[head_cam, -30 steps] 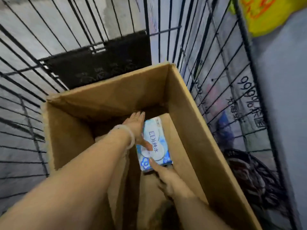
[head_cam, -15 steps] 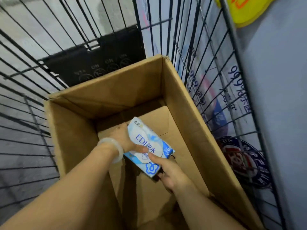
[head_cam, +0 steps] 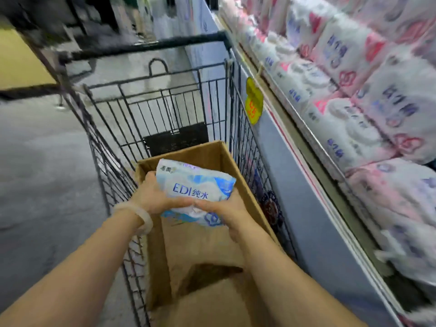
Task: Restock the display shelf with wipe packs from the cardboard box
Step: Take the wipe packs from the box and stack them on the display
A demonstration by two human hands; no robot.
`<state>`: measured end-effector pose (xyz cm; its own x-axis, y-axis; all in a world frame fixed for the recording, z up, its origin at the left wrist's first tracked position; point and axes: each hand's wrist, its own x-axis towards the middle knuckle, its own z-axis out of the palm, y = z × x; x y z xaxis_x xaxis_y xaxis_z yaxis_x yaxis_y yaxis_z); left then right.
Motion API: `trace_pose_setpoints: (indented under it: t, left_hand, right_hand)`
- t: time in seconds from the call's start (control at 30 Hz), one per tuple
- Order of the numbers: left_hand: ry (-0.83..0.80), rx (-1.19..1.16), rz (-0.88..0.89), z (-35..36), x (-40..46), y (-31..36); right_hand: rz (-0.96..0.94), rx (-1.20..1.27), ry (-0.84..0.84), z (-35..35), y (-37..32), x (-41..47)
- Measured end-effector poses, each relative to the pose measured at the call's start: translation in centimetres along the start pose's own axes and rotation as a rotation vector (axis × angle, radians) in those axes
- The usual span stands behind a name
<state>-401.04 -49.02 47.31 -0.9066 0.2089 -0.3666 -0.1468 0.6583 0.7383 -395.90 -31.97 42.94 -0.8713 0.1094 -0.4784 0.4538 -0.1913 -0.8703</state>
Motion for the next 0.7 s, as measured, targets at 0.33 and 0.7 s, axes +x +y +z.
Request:
trace_pose_setpoints:
  t: [0.33,0.7]
  left_hand:
    - [0.161,-0.187,0.371,3.5,-20.2,12.8]
    - [0.033,-0.216,0.568,19.4,-28.2,26.0]
  right_hand:
    - [-0.424,-0.120,-0.007,-9.5,-9.4,-23.4]
    - [-0.413,-0.069,0.273,-27.8,-10.4,-38.3]
